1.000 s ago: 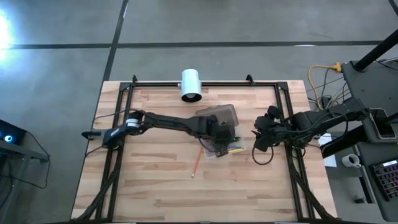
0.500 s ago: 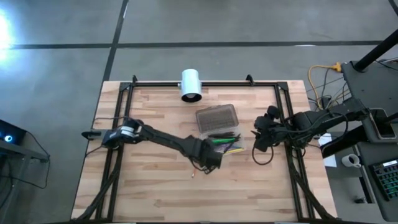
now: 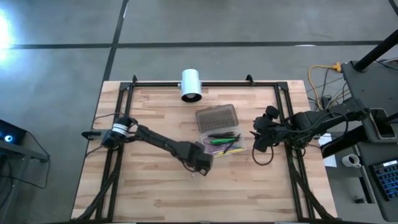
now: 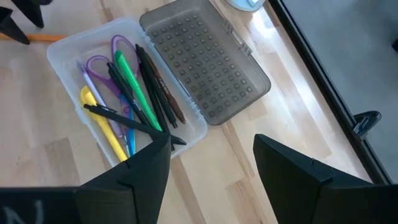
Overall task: Pick & place school supplies into a supply box
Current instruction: Put the yellow pencil into the supply box
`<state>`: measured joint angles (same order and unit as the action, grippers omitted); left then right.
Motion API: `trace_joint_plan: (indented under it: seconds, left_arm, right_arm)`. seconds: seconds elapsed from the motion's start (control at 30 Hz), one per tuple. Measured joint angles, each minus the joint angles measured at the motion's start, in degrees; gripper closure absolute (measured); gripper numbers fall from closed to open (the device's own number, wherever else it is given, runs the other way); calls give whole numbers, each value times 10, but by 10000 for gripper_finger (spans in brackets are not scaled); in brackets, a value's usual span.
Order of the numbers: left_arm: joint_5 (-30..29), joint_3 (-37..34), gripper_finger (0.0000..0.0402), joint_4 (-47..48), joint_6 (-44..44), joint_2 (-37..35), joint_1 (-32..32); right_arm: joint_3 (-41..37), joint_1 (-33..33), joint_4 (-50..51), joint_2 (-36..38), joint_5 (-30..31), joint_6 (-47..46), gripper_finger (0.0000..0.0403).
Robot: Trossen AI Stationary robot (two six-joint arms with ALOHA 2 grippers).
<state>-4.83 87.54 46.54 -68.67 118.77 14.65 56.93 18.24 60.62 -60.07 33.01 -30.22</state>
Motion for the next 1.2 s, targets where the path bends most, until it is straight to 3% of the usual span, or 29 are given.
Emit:
trace_joint_plan:
  seconds: [0.23, 0.6, 0.8, 1.03, 1.2]
  left_arm:
    - [1, -66, 262, -60, -16, -24, -5]
    - [8, -69, 390, -45, 96, -22, -15]
    - [8, -58, 397, -15, 127, -22, -21]
    - [-52, -34, 401, 98, 134, -62, -14]
    - [-125, 2, 400, 82, 138, -117, -15]
  right_arm:
    - [0, 0, -2, 0, 0, 2, 179]
    - [0, 0, -32, 0, 1, 4, 179]
    - [0, 0, -32, 0, 2, -11, 179]
    - [0, 0, -30, 0, 12, -32, 179]
    - [0, 0, -29, 0, 45, -37, 183]
